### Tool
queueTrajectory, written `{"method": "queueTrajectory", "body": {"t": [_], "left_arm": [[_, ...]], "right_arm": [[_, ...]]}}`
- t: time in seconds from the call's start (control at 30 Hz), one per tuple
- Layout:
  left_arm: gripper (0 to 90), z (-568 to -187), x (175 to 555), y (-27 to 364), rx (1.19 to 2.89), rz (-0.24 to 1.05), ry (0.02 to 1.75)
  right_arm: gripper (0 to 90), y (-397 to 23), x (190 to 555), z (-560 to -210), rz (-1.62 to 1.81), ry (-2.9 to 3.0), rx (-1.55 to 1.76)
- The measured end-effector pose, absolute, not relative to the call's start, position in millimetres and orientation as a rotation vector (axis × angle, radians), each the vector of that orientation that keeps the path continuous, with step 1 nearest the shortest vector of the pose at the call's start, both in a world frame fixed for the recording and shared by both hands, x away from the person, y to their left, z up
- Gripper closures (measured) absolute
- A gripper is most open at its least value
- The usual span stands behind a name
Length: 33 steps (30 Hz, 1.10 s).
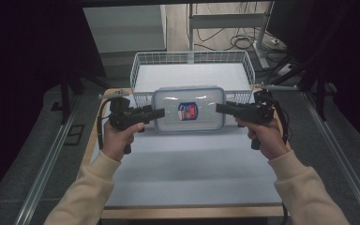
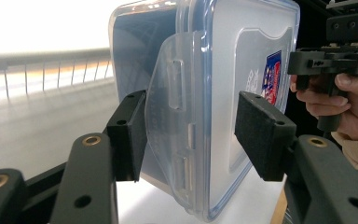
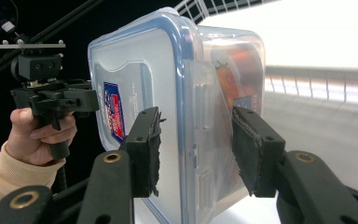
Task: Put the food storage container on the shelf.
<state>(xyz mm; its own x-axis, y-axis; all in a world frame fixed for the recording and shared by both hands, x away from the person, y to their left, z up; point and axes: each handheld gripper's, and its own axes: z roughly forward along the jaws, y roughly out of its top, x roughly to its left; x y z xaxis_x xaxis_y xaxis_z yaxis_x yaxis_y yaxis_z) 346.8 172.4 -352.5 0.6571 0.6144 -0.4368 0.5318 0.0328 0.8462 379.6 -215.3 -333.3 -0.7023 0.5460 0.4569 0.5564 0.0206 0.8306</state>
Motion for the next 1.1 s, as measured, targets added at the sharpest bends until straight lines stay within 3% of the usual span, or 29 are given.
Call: {"method": "queueTrajectory", "body": {"t": [0.47, 0.8, 1.1], "left_arm": [[45.4, -307.7, 409.5, 171.4, 1.632, 0.064, 0.981], [45.5, -299.5, 458.3, 173.4, 1.665, 0.011, 0.999], [45.5, -312.6, 476.3, 173.1, 1.675, -0.048, 1.039]], "right_arm": [[52.3, -213.7, 445.0, -283.9, -1.800, -2.222, -1.265], [52.2, -212.7, 482.8, -277.5, -1.773, -2.167, -1.344], [51.8, -213.3, 500.7, -289.6, -1.704, -2.123, -1.414]]}}
